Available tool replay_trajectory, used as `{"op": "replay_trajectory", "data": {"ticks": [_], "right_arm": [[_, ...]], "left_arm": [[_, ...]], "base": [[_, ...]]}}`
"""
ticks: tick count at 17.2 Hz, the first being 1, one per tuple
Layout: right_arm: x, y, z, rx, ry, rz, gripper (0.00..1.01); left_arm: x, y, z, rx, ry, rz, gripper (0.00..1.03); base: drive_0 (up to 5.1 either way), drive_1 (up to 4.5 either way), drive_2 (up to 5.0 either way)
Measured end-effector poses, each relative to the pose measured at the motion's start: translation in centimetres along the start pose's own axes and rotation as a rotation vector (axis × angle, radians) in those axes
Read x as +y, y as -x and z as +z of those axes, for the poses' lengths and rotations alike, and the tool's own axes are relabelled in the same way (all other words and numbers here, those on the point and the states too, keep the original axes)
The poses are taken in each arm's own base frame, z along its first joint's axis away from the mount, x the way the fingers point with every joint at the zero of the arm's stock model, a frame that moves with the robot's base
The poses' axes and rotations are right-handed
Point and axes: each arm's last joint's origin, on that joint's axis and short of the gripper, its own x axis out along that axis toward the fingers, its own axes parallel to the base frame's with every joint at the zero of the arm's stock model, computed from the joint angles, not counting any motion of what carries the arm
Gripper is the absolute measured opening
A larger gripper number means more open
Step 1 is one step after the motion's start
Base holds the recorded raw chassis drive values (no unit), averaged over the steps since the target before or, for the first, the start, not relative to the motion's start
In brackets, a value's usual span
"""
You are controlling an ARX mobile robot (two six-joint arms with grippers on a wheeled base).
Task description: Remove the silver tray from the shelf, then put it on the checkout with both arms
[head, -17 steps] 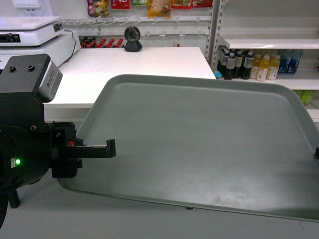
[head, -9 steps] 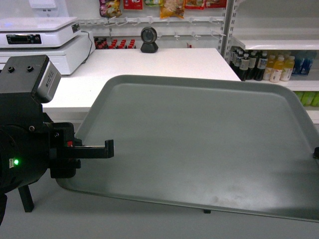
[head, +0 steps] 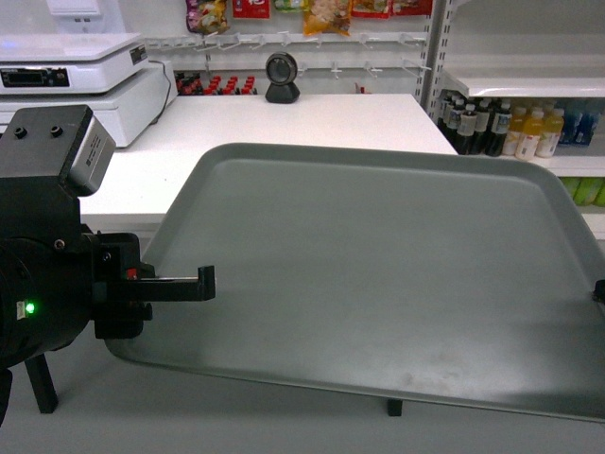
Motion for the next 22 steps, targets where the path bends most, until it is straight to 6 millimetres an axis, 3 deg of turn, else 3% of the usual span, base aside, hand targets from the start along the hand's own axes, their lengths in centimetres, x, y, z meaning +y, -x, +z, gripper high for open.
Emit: {"op": "replay_trajectory", "data": {"ticks": [22], "right_arm": [[0.01, 0.0, 0.03, -0.003, 0.0, 0.001, 0.02]], "left_arm": [[-0.02, -0.01, 0.01, -0.001, 0.0, -0.001, 0.03]], "base": [[0.1, 3.98, -3.9]]}}
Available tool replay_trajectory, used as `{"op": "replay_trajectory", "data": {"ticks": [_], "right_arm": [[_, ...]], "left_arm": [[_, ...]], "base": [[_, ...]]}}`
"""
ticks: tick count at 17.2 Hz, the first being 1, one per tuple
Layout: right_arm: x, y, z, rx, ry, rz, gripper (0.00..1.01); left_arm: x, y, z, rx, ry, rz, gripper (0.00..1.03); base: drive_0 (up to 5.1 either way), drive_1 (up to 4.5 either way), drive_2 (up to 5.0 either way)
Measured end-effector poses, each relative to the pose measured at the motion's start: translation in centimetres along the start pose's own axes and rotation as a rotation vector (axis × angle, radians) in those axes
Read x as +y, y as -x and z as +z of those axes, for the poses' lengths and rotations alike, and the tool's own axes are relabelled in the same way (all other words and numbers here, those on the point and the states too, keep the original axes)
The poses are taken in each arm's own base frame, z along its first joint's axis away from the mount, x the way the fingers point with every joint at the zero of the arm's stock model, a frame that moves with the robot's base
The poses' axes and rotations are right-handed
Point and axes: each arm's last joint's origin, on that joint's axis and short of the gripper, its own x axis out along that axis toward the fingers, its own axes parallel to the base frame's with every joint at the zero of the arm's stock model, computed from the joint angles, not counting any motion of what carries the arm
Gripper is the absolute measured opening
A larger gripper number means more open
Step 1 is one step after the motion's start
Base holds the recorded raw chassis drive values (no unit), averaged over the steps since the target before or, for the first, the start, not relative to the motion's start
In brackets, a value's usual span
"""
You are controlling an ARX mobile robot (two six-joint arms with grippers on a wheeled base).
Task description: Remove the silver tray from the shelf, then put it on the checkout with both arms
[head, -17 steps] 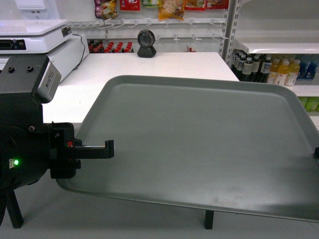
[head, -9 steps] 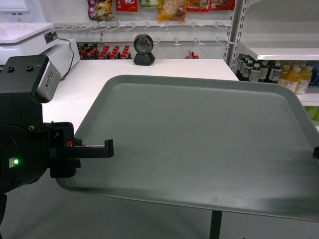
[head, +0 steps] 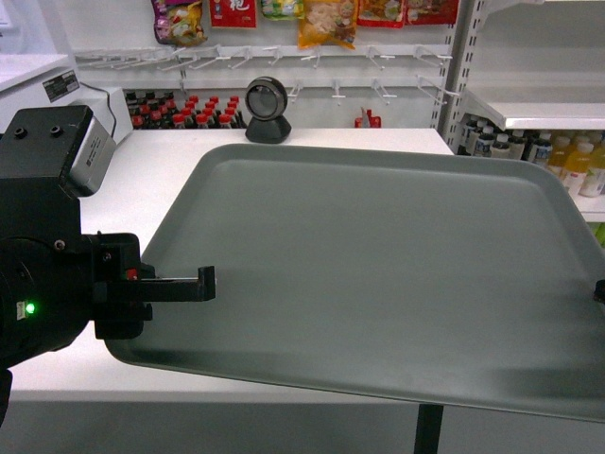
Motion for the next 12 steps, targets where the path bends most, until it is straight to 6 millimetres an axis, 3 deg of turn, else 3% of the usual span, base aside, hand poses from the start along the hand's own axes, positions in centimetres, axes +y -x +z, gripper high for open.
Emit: {"op": "replay_trajectory", "data": {"ticks": [8, 12], "right_arm": [[0.0, 0.0, 0.01, 0.0, 0.0, 0.0, 0.02], [-0.01, -0.08, 0.03, 0.002, 0.0, -0.001, 0.02]], "left_arm": [[0.0, 0.0, 0.01, -0.001, 0.0, 0.0, 0.03], [-0.03, -0.04, 0.06, -0.002, 0.001, -0.001, 0.03]], "base": [[-0.1, 3.9, -4.1], [0.0, 0.0, 0.0]]}}
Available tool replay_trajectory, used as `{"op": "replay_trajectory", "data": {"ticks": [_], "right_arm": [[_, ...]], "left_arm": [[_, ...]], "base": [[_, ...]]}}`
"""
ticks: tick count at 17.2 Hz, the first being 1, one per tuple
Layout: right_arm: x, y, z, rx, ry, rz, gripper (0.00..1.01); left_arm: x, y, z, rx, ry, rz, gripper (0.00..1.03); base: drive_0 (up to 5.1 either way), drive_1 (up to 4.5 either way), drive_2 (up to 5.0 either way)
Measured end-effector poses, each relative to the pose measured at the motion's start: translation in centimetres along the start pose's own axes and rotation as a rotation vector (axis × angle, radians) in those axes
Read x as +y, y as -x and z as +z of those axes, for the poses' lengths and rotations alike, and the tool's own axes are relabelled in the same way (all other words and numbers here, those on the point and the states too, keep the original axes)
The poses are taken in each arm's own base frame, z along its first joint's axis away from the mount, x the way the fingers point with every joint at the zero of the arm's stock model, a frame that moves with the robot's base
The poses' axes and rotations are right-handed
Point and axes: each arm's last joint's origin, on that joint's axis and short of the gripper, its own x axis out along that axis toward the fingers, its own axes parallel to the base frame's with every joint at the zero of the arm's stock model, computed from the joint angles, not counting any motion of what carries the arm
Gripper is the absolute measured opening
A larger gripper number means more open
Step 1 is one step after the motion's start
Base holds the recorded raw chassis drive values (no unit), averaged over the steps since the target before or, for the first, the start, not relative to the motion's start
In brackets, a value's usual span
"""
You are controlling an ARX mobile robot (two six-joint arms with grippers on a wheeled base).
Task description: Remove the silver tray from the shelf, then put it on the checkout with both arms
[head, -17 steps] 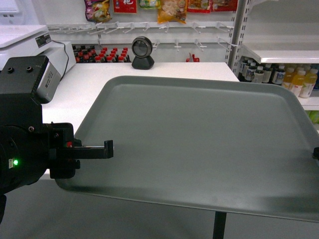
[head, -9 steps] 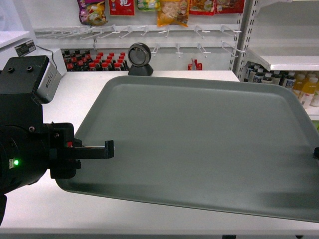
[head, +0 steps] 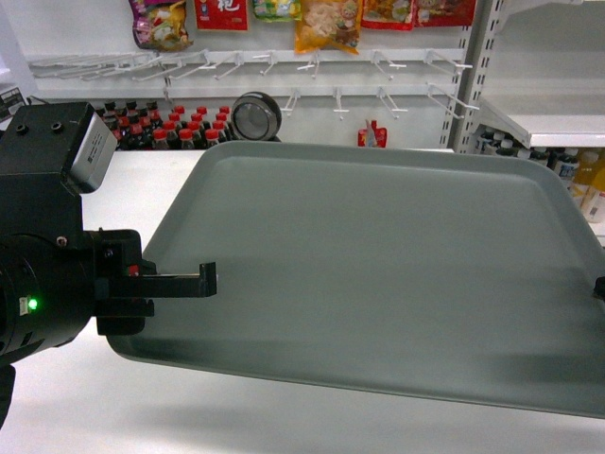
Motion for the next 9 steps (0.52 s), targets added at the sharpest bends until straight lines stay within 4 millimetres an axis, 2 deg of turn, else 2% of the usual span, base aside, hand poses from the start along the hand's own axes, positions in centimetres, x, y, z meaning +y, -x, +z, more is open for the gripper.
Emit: {"op": "replay_trajectory", "data": {"ticks": [2, 4, 6, 9], "right_arm": [[0.0, 0.0, 0.1, -0.007, 0.001, 0.002, 0.02], [0.0, -0.4, 0.1, 0.092, 0.002, 0.059, 0.02], [0.1, -2.3, 1.3, 0.116, -0.003, 0.152, 0.02], [1.3, -6.5, 3.6, 0.108, 0.037, 0.215, 0.02]], "left_arm": [[0.0, 0.0, 0.0, 0.016, 0.005, 0.008, 0.03], [0.2, -0.2, 0.6, 0.187, 0.053, 0.056, 0.03], [1.2, -0.6, 1.0, 0.224, 0.163, 0.075, 0.03], [3.0, -3.1, 2.1, 0.189, 0.232, 0.087, 0.03]], "base": [[0.0, 0.0, 0.0], [0.0, 0.0, 0.0], [0.0, 0.0, 0.0], [0.0, 0.0, 0.0]]}}
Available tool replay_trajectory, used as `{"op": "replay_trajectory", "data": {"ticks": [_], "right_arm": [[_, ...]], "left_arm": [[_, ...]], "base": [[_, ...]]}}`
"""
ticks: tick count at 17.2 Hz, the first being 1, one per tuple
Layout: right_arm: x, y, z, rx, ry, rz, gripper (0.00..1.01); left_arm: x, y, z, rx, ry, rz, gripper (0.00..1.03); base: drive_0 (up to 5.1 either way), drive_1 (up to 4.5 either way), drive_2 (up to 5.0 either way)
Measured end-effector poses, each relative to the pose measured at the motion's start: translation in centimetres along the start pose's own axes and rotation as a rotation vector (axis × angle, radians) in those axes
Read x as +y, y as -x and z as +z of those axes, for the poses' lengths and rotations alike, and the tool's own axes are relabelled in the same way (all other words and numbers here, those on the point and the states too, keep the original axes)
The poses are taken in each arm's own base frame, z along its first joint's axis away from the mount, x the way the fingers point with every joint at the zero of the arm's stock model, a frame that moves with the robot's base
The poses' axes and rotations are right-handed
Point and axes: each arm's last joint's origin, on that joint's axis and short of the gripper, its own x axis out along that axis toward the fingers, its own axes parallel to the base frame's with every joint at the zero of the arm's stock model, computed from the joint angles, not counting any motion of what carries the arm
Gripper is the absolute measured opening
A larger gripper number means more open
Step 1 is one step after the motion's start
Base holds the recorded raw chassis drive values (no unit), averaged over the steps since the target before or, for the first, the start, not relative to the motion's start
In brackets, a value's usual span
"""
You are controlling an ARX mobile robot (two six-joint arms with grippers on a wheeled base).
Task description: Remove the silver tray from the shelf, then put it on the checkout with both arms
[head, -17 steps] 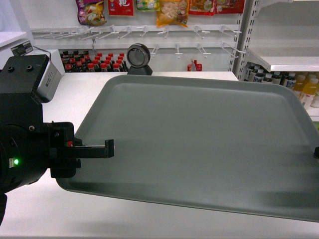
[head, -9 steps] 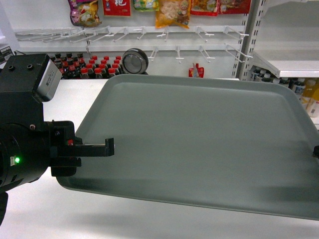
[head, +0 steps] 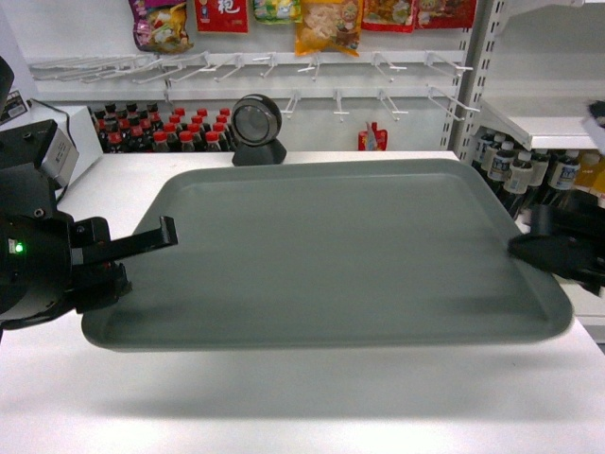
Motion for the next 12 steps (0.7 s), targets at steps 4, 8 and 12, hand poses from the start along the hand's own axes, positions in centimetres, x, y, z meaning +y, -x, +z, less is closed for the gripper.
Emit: {"op": "replay_trajectory", "data": {"ticks": [4, 8, 12], "right_arm": [[-0.5, -6.8, 1.3, 0.063, 0.039, -0.006, 0.02], [-0.7, -11.7, 1.9, 0.123, 0.073, -0.061, 0.02], [0.0, -13.5, 0.8, 0.165, 0.108, -0.145, 0.02]], "left_arm": [[0.7, -3.9, 1.2, -0.013, -0.029, 0.033, 0.03], [1.1, -7.1, 1.5, 0.033, -0.054, 0.072, 0.03], [1.1, -9.5, -0.4, 0.124, -0.157, 0.136, 0.03]], "base": [[0.0, 0.0, 0.0], [0.0, 0.0, 0.0], [0.0, 0.0, 0.0]]}}
